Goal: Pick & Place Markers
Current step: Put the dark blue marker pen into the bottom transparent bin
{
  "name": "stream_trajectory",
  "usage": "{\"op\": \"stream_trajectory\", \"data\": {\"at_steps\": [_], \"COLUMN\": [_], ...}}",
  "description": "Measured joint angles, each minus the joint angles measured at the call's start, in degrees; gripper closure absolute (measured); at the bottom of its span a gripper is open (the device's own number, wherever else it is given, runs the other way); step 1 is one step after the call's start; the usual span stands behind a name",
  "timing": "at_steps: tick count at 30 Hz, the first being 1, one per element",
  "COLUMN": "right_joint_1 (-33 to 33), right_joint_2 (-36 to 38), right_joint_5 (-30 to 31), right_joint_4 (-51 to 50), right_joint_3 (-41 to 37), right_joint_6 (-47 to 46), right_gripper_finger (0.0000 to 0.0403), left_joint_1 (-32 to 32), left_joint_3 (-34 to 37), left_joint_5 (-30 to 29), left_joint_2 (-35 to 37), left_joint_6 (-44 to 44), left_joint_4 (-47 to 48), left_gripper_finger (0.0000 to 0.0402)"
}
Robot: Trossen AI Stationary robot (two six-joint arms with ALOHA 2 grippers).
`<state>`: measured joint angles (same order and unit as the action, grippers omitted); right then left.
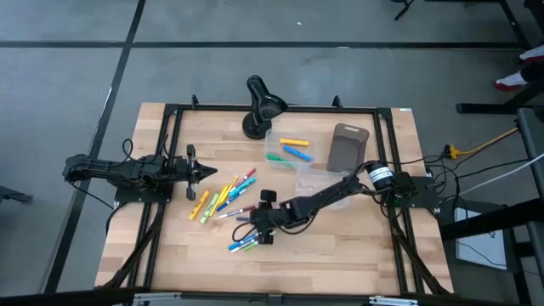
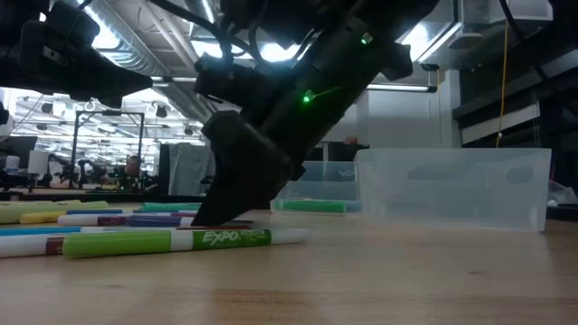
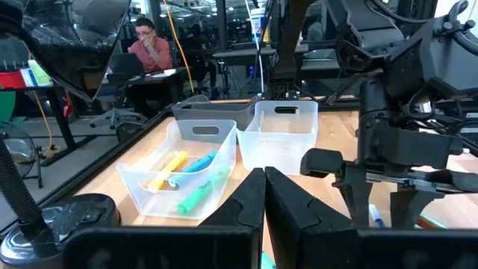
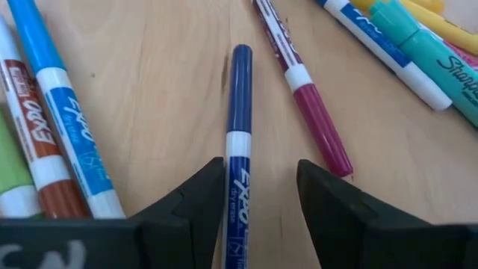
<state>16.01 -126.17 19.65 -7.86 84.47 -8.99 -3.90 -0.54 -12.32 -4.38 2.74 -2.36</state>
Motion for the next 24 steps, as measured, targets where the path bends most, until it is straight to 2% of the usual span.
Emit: {"op": "stream_trajectory", "data": {"at_steps": [5,14,24], "right_joint_1": [-0.9,-2.8,-3.8], "right_joint_2": [0.0,0.0,0.0], "right_joint_5": [-3.0,-8.4,-10.4], "right_joint_4": [-0.1,-0.3,-0.1], "right_joint_3": [0.0,-0.2,-0.2], "right_joint_6": [-0.9,-1.3,-5.6], "right_gripper_finger": [0.0254,0.0369,0.037], "left_joint_1": [0.0,0.0,0.0], "left_joint_3": [0.0,0.0,0.0], "left_joint_5": [0.0,0.0,0.0], "left_joint_2": [0.0,0.0,0.0], "left_joint_6": [0.0,0.0,0.0], "left_joint_4": [0.0,0.0,0.0], "left_gripper_finger": [0.0396,0.0395,0.0395]}}
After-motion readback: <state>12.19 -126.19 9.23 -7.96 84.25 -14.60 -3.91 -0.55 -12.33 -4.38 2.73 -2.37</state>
